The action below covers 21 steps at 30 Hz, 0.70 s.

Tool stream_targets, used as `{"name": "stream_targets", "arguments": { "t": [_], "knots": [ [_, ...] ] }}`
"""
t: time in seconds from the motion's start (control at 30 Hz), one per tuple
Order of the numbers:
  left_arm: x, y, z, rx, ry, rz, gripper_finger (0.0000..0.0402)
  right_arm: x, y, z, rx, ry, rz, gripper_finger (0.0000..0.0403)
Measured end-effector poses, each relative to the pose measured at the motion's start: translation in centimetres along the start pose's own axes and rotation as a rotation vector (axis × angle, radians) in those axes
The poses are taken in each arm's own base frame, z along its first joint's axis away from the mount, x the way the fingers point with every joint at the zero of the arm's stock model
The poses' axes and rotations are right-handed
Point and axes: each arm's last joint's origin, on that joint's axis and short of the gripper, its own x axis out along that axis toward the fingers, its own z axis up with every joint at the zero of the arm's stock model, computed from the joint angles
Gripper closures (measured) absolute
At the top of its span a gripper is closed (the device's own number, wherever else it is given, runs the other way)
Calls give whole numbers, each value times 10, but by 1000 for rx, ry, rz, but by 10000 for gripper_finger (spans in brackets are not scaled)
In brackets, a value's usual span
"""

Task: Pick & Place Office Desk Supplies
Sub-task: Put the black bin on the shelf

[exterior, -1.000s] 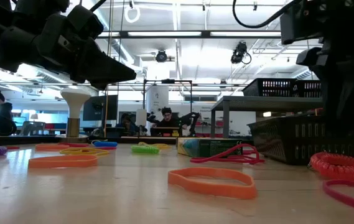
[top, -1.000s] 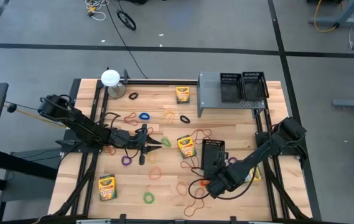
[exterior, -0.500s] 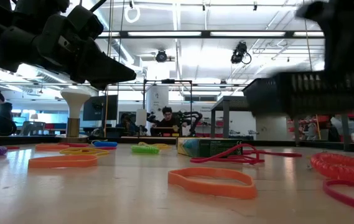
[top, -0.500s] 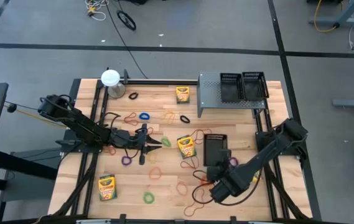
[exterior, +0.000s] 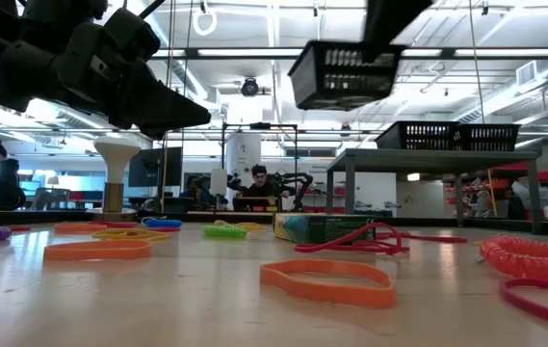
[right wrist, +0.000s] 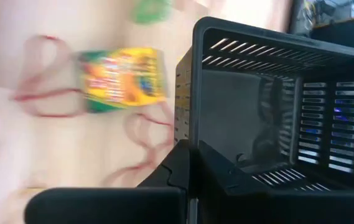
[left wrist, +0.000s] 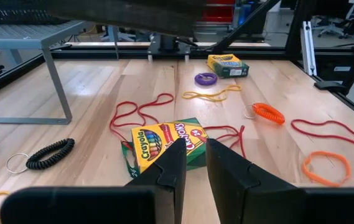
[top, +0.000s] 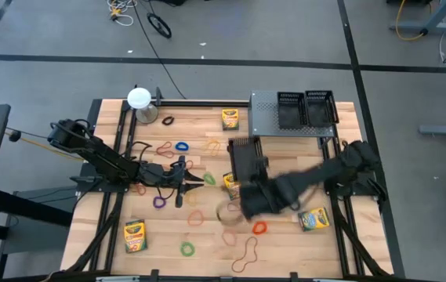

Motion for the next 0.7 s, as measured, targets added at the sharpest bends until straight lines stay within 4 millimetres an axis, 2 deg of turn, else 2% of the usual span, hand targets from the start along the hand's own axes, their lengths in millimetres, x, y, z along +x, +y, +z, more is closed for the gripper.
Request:
{"name": "stream_targets", "arguments": {
  "t": [0.2,0.37,0.57,0.7],
  "knots": [
    [0,0,0,0,0,0,334,30,-68,-1,-11,56,69,386],
    [0,0,0,0,0,0,333,50,-116,-21,30,113,110,388],
    [0,0,0,0,0,0,334,58,-151,-40,68,127,147,385],
    [0,0,0,0,-2,0,333,71,-158,-48,72,155,172,386]
  ]
}}
